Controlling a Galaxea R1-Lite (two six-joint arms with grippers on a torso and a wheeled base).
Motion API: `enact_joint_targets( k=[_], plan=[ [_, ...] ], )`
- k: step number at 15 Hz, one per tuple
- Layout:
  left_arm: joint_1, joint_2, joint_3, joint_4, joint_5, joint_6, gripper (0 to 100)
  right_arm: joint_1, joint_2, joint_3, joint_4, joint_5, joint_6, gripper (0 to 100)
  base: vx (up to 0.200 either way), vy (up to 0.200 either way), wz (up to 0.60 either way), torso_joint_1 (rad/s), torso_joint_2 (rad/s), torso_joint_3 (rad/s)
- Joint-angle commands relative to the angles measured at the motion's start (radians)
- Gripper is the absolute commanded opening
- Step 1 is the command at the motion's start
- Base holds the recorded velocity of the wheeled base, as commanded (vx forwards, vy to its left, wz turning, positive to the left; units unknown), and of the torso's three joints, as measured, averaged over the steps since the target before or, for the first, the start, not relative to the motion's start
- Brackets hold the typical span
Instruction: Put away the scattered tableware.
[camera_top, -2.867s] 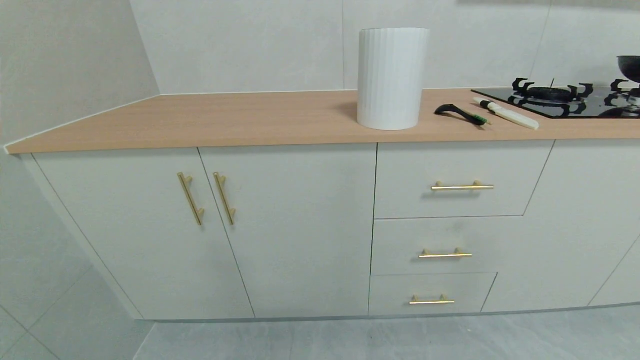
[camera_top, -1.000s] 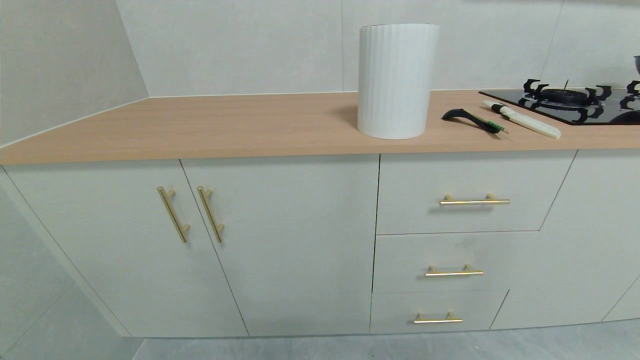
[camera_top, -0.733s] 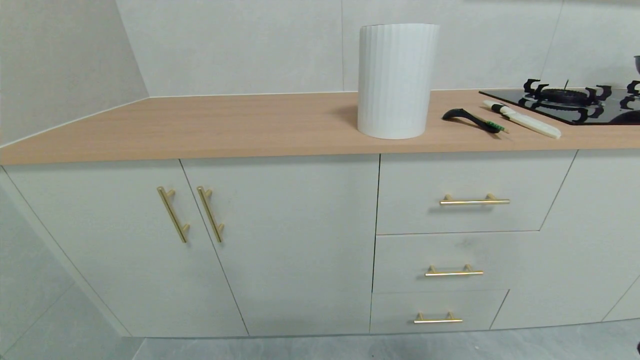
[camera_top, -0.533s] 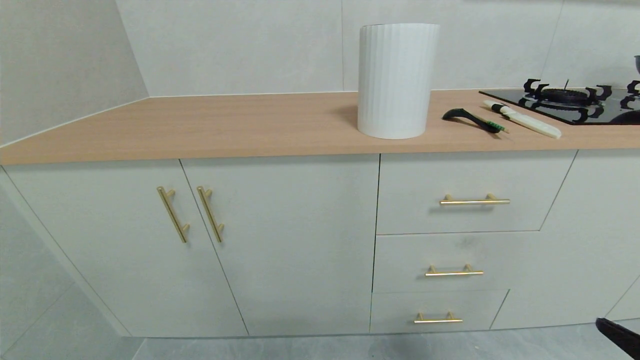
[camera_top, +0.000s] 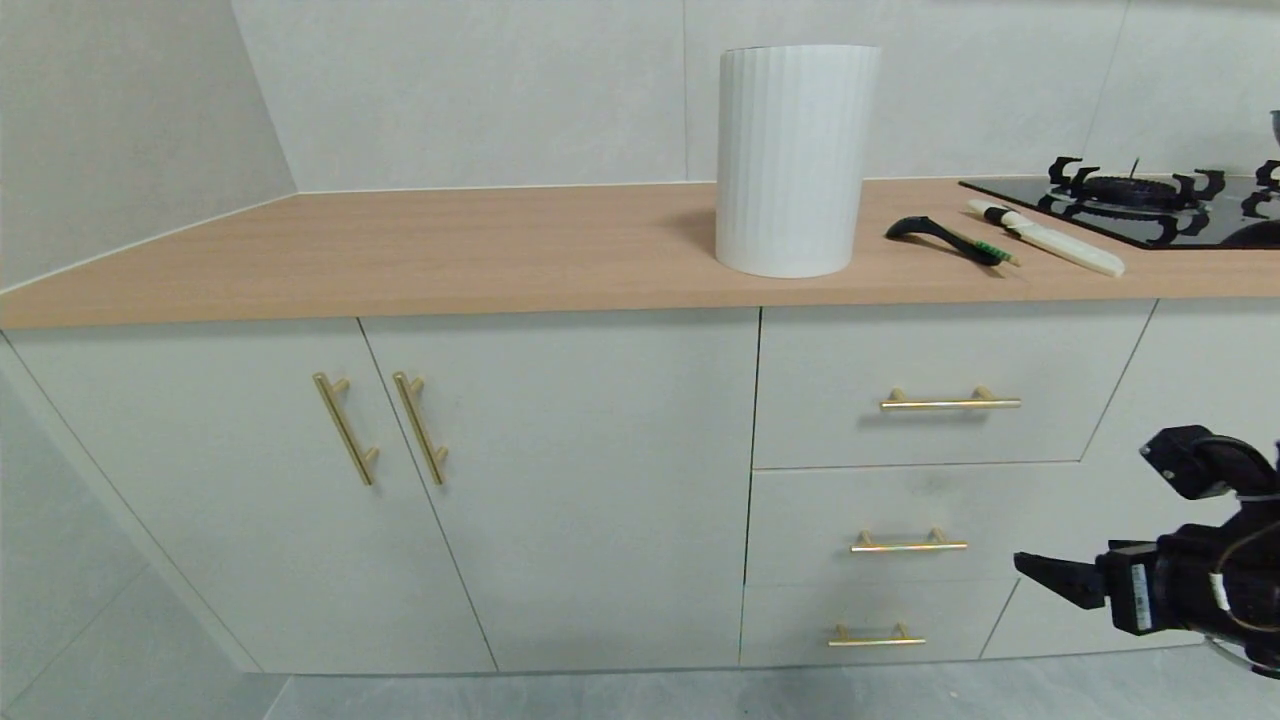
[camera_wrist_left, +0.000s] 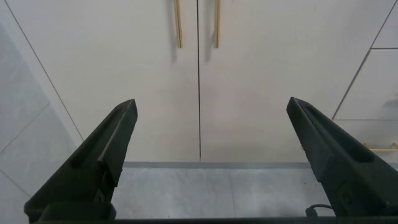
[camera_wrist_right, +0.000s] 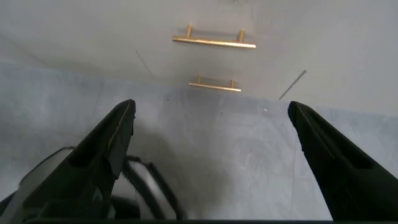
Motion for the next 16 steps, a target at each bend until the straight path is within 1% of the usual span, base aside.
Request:
enact_joint_targets(
  k=[1,3,4,6,8,9,10,11,12,13,14,16],
  plan=[
    [0.001,0.0,0.001,0.0,0.0,0.0,100,0.002,0.282,-0.049,-0.118,-0.009,-0.002,100,0.0,0.0,0.0,0.0,0.0,0.0],
    [0.001,0.0,-0.001,0.0,0.0,0.0,100,0.002,0.405,-0.092,-0.173,-0.022,-0.002,100,0.0,0.0,0.0,0.0,0.0,0.0],
    [0.001,0.0,-0.001,0.0,0.0,0.0,100,0.002,0.494,-0.126,-0.228,-0.035,-0.002,100,0.0,0.0,0.0,0.0,0.0,0.0],
    [0.001,0.001,0.001,0.0,0.0,0.0,100,0.019,0.59,-0.175,-0.292,-0.068,0.0,100,0.0,0.0,0.0,0.0,0.0,0.0],
    [0.0,0.0,0.001,0.0,0.0,0.0,100,0.022,0.67,-0.202,-0.342,-0.076,0.001,100,0.0,0.0,0.0,0.0,0.0,0.0],
    [0.001,0.0,-0.001,0.0,0.0,0.0,100,0.023,0.704,-0.213,-0.374,-0.079,0.003,100,0.0,0.0,0.0,0.0,0.0,0.0],
    [0.0,0.0,0.001,0.0,0.0,0.0,100,0.029,0.756,-0.224,-0.435,-0.079,0.008,100,0.0,0.0,0.0,0.0,0.0,0.0],
    [0.001,0.0,0.001,0.0,0.0,0.001,100,0.035,0.774,-0.224,-0.45,-0.081,0.008,100,0.0,0.0,0.0,0.0,0.0,0.0],
    [0.0,0.0,-0.001,0.0,0.0,0.0,100,0.042,0.831,-0.225,-0.507,-0.105,0.008,100,0.0,0.0,0.0,0.0,0.0,0.0],
    [0.001,0.0,0.001,0.0,0.0,0.0,100,0.045,0.868,-0.224,-0.569,-0.153,0.006,100,0.0,0.0,0.0,0.0,0.0,0.0],
    [0.001,0.0,-0.001,0.0,0.0,0.0,100,0.045,0.885,-0.218,-0.605,-0.171,0.006,100,0.0,0.0,0.0,0.0,0.0,0.0],
    [0.001,0.0,0.001,0.0,0.0,0.0,100,0.042,0.914,-0.218,-0.647,-0.174,0.009,100,0.0,0.0,0.0,0.0,0.0,0.0]
  ],
)
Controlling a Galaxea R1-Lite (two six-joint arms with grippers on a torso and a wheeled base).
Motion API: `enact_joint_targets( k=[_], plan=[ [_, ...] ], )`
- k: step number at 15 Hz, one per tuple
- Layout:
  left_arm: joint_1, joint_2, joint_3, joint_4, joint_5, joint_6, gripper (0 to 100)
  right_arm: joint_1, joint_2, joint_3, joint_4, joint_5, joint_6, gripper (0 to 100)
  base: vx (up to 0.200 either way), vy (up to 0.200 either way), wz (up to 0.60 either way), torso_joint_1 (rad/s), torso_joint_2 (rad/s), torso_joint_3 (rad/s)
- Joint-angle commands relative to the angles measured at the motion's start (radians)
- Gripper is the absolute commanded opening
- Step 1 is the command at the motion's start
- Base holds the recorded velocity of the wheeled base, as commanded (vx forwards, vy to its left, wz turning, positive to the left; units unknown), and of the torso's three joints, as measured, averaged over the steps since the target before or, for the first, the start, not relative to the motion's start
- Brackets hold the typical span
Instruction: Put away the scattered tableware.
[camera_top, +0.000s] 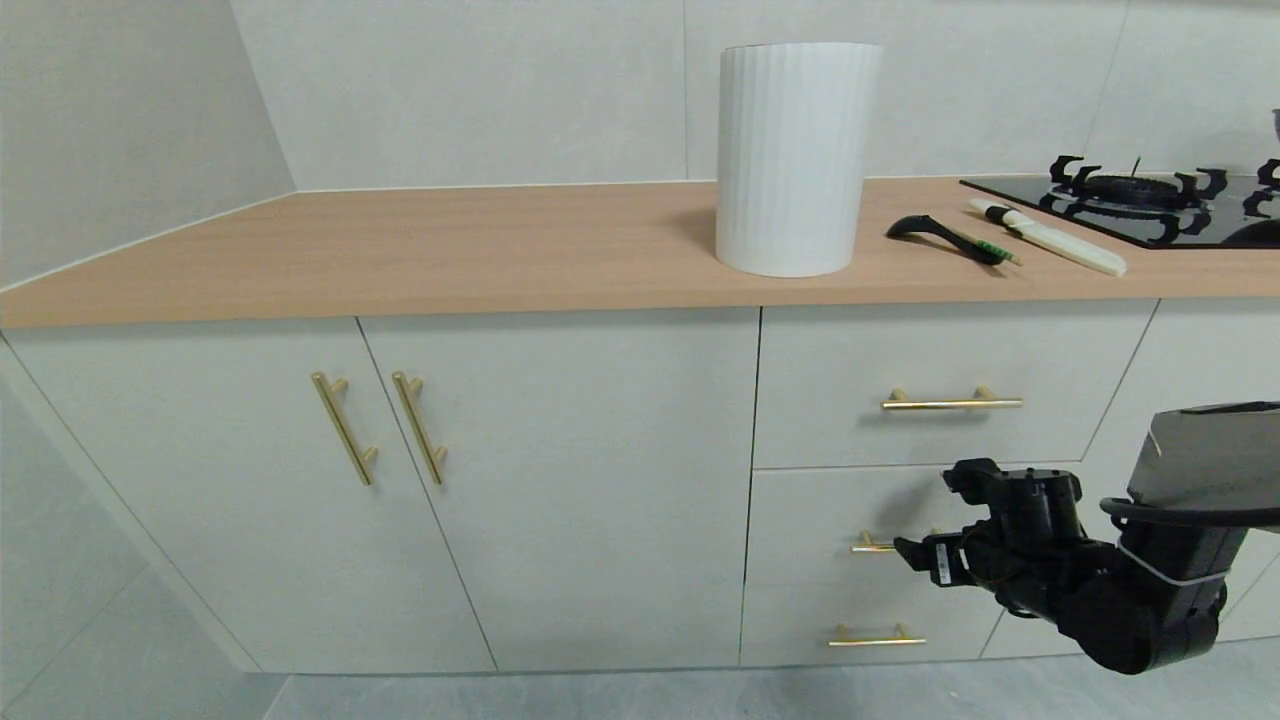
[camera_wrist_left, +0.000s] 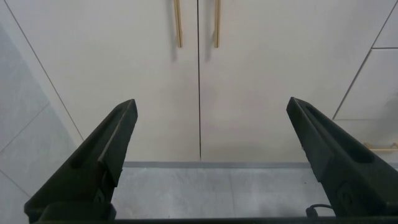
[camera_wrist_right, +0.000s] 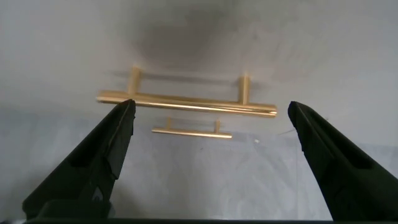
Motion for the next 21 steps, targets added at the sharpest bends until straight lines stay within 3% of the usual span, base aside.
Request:
enact_joint_targets(
  k=[1,7,14,21],
  plan=[
    [0.001,0.0,0.001,0.0,0.0,0.0,100,0.001,0.072,-0.002,-0.034,-0.002,0.001,100,0.0,0.0,0.0,0.0,0.0,0.0],
    [0.001,0.0,0.001,0.0,0.0,0.0,100,0.002,0.098,-0.005,-0.141,-0.007,0.004,100,0.0,0.0,0.0,0.0,0.0,0.0],
    [0.001,0.0,0.001,0.0,0.0,0.0,100,0.002,0.149,-0.051,-0.143,-0.037,0.03,100,0.0,0.0,0.0,0.0,0.0,0.0],
    [0.001,0.0,0.001,0.0,0.0,0.0,100,0.004,0.147,-0.004,-0.141,-0.028,0.003,100,0.0,0.0,0.0,0.0,0.0,0.0]
  ],
)
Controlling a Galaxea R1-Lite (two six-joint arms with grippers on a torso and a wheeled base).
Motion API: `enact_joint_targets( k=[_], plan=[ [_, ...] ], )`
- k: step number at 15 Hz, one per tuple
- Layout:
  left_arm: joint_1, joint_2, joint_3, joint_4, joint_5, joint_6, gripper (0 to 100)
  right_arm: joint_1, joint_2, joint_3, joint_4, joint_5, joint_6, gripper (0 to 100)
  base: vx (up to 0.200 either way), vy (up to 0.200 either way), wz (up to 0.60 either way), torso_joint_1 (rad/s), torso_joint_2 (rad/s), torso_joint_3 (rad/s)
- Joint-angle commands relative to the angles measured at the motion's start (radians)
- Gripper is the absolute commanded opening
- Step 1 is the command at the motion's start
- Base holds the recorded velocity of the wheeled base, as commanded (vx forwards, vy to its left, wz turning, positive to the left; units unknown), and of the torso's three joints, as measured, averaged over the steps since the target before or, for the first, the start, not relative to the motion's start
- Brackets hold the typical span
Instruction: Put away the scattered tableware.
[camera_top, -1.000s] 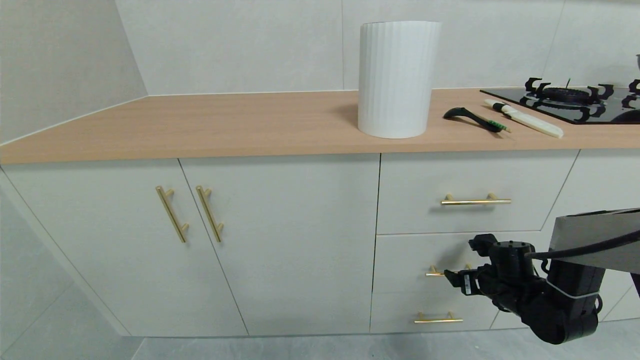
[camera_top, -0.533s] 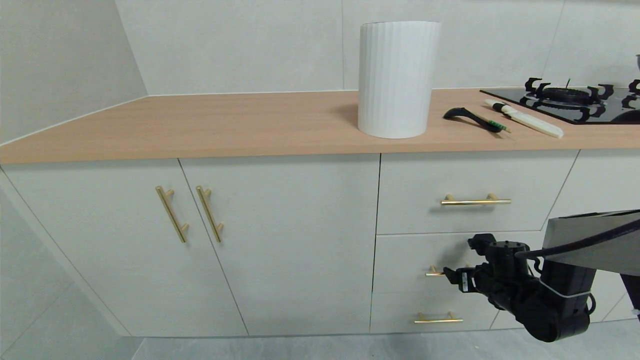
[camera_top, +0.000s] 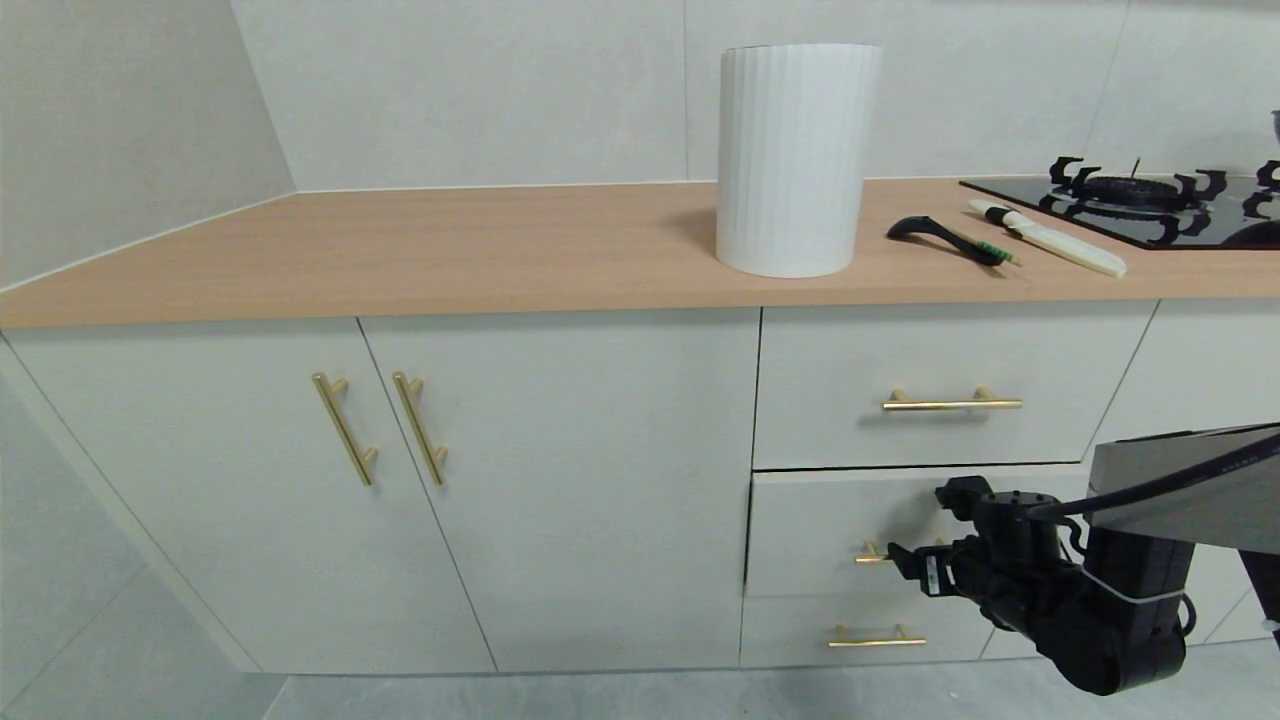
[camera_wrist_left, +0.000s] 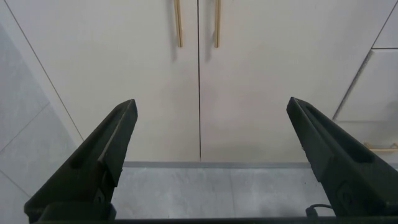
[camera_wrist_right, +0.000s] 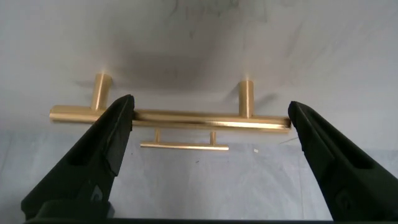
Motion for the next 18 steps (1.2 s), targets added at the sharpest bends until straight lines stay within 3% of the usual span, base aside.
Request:
enact_joint_targets(
  k=[1,6,11,14,18],
  plan=[
    [-0.001,0.0,-0.001,0.0,0.001,0.0,100,0.001,0.001,0.003,0.003,-0.001,-0.001,100,0.0,0.0,0.0,0.0,0.0,0.0],
    [-0.001,0.0,0.0,0.0,0.001,0.0,100,0.001,-0.146,0.081,0.057,0.017,-0.033,100,0.0,0.0,0.0,0.0,0.0,0.0],
    [-0.001,0.0,0.0,0.0,0.001,0.0,100,0.002,-0.569,0.088,0.468,0.119,-0.038,100,0.0,0.0,0.0,0.0,0.0,0.0],
    [-0.001,0.0,0.0,0.0,0.001,0.0,100,0.024,-0.733,0.081,0.531,0.117,-0.037,100,0.0,0.0,0.0,0.0,0.0,0.0],
    [-0.001,0.0,0.0,0.0,0.001,0.0,100,0.042,-0.727,0.058,0.514,0.108,-0.024,100,0.0,0.0,0.0,0.0,0.0,0.0]
  ],
)
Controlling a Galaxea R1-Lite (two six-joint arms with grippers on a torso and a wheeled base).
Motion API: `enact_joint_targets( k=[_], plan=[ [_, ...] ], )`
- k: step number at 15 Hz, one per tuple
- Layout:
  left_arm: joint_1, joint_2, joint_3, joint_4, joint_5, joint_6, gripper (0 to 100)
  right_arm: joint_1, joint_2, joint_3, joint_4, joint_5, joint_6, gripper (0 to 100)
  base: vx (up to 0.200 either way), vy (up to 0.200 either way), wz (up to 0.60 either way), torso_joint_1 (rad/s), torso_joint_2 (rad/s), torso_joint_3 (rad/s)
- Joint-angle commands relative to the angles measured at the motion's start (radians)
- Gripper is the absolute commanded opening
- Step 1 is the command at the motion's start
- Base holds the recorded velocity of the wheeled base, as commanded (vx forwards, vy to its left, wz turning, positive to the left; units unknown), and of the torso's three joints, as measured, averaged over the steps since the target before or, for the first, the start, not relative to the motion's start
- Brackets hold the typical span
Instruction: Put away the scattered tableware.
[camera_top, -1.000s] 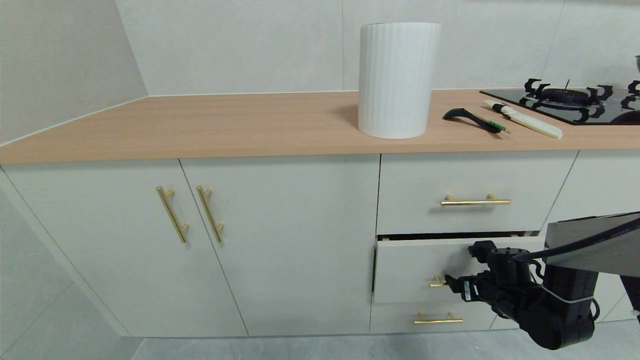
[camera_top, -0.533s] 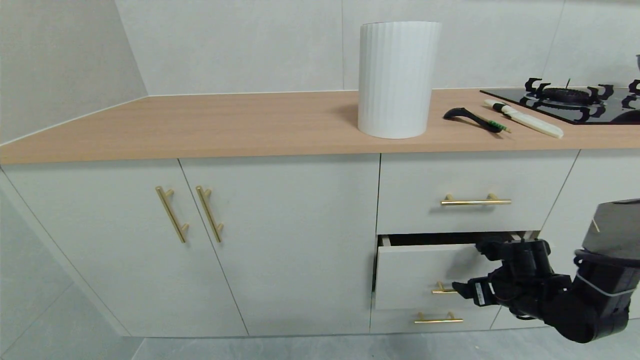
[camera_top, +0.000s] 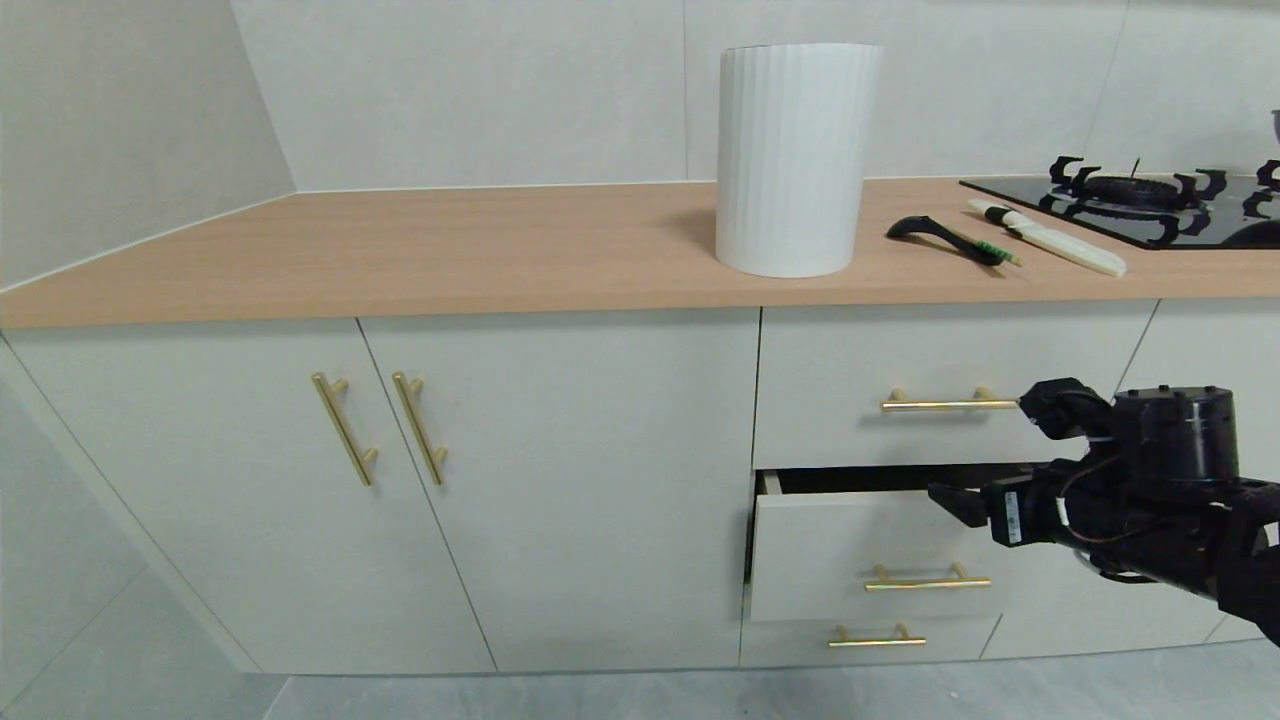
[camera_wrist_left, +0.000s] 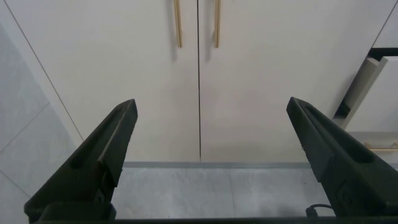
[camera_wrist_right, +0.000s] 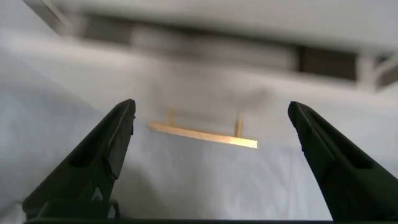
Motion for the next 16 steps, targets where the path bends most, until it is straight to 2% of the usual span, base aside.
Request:
enact_joint_targets(
  k=[1,7,11,16],
  plan=[
    [-0.001,0.0,-0.001,0.0,0.0,0.0,100,0.003,0.007,-0.014,-0.031,-0.007,0.007,100,0.0,0.0,0.0,0.0,0.0,0.0],
    [-0.001,0.0,0.0,0.0,0.0,0.0,100,0.002,0.246,-0.01,-0.273,-0.074,0.012,100,0.0,0.0,0.0,0.0,0.0,0.0],
    [0.001,0.0,-0.001,0.0,0.0,0.0,100,0.002,0.332,-0.02,-0.362,-0.076,0.027,100,0.0,0.0,0.0,0.0,0.0,0.0],
    [-0.001,0.0,-0.001,0.0,0.0,0.0,100,0.003,0.381,-0.034,-0.393,-0.076,0.041,100,0.0,0.0,0.0,0.0,0.0,0.0]
  ],
)
